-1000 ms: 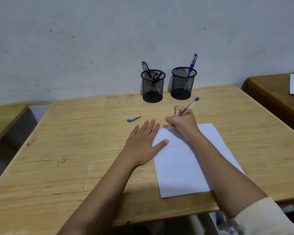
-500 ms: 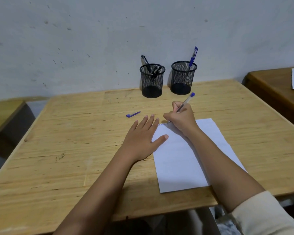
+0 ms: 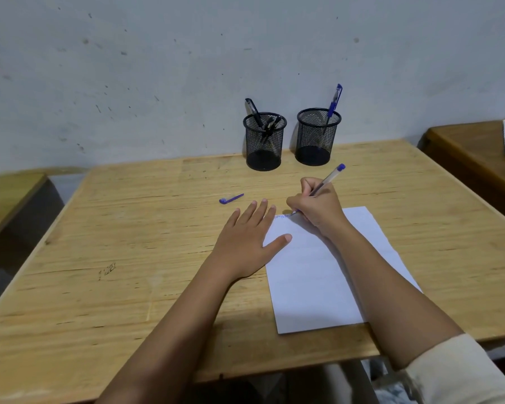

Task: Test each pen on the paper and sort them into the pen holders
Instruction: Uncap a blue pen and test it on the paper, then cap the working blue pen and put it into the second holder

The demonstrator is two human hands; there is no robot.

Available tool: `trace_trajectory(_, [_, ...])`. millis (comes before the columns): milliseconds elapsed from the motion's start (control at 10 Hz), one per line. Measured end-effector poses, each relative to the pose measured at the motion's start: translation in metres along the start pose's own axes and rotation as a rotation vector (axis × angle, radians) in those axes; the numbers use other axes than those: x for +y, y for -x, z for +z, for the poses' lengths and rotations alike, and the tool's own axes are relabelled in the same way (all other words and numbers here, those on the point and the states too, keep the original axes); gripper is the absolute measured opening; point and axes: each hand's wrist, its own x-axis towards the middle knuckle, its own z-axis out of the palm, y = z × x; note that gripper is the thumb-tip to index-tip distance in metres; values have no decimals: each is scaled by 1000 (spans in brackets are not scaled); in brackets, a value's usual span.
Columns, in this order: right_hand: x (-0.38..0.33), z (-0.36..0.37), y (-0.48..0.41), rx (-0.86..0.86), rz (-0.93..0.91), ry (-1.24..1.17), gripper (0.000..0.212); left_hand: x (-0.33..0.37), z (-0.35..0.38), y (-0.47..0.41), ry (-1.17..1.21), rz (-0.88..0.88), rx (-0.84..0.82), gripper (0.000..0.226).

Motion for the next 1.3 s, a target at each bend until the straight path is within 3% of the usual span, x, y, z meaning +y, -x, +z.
trace_trajectory(300, [0,-1,-1,40,-14,37,36,0,0,0,-7,2,-5,70])
trace_trajectory(900, [-2,0,0,63,-11,60,38,-2,0,-1,10,9,-15,70])
trace_trajectory(1000, [-4,-1,1,104,19,-11,41,-3,0,0,15,13,-12,70])
trace_trajectory(1100, [-7,-6,0,147,108,-319,40,-3,1,0,27,10,0,70])
trace_trajectory(1200, [-11,-9,1,111,165,-512,25,-3,1,1,60,17,47,72])
trace_trajectory(1300, [-12,-11,1,76,183,-631,7,-3,-2,3,235,32,120,72])
